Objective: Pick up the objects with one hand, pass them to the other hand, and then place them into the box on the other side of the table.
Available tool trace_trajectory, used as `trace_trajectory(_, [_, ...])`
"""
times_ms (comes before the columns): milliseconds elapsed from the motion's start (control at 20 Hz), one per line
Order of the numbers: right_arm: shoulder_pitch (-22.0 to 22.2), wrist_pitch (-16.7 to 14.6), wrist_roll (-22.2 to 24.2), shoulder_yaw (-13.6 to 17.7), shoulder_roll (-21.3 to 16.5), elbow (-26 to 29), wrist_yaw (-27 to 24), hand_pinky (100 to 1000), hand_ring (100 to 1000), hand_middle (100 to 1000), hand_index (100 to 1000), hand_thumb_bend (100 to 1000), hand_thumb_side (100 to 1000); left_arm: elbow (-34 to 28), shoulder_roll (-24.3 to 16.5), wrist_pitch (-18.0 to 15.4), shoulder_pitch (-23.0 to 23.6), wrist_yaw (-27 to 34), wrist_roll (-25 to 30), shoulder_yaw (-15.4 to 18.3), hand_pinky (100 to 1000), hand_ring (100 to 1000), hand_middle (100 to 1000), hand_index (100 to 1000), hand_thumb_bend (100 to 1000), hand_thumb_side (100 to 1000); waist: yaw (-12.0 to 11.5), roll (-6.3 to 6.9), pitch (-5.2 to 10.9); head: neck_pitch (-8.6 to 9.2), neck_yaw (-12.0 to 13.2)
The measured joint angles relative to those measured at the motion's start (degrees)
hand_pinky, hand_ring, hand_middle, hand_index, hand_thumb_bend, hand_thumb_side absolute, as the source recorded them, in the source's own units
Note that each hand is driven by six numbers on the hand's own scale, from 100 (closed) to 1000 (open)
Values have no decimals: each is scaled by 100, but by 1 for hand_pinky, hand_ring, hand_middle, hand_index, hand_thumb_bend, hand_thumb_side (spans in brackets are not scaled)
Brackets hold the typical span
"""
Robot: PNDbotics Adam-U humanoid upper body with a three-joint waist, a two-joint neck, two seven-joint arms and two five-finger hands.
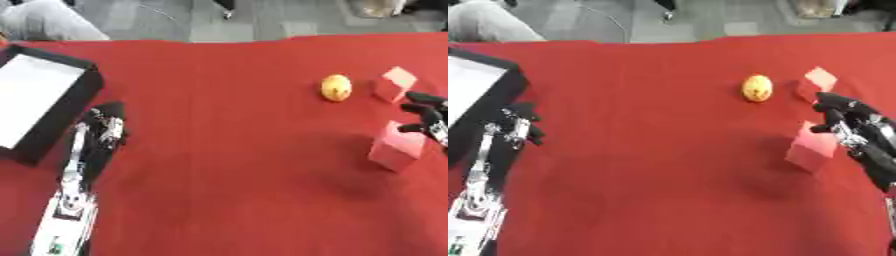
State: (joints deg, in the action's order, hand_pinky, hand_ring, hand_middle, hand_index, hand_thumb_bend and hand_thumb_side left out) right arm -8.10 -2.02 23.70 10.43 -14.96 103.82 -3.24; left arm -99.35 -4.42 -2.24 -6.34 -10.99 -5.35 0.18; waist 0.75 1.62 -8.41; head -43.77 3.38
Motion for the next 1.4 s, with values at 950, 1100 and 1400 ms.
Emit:
trace_trajectory(950, [613, -1659, 290, -365, -908, 565, 1763, 843, 1000, 1000, 975, 100, 622, -143, -6, 47, -23, -193, -425, 442, 418, 445, 537, 742, 177, 656, -87, 0, 10, 10, -69])
trace_trajectory(1100, [681, -2011, 356, -487, -1140, 572, 2218, 862, 1000, 1000, 987, 100, 616, -144, -6, 51, -27, -203, -456, 458, 418, 445, 537, 742, 178, 657, -118, 0, 10, 12, -101])
trace_trajectory(1400, [707, -2439, 235, -638, -1442, 524, 3005, 883, 1000, 1000, 997, 106, 604, -144, -6, 51, -50, -220, -457, 459, 419, 445, 537, 743, 178, 656, -151, 0, 10, 15, -134])
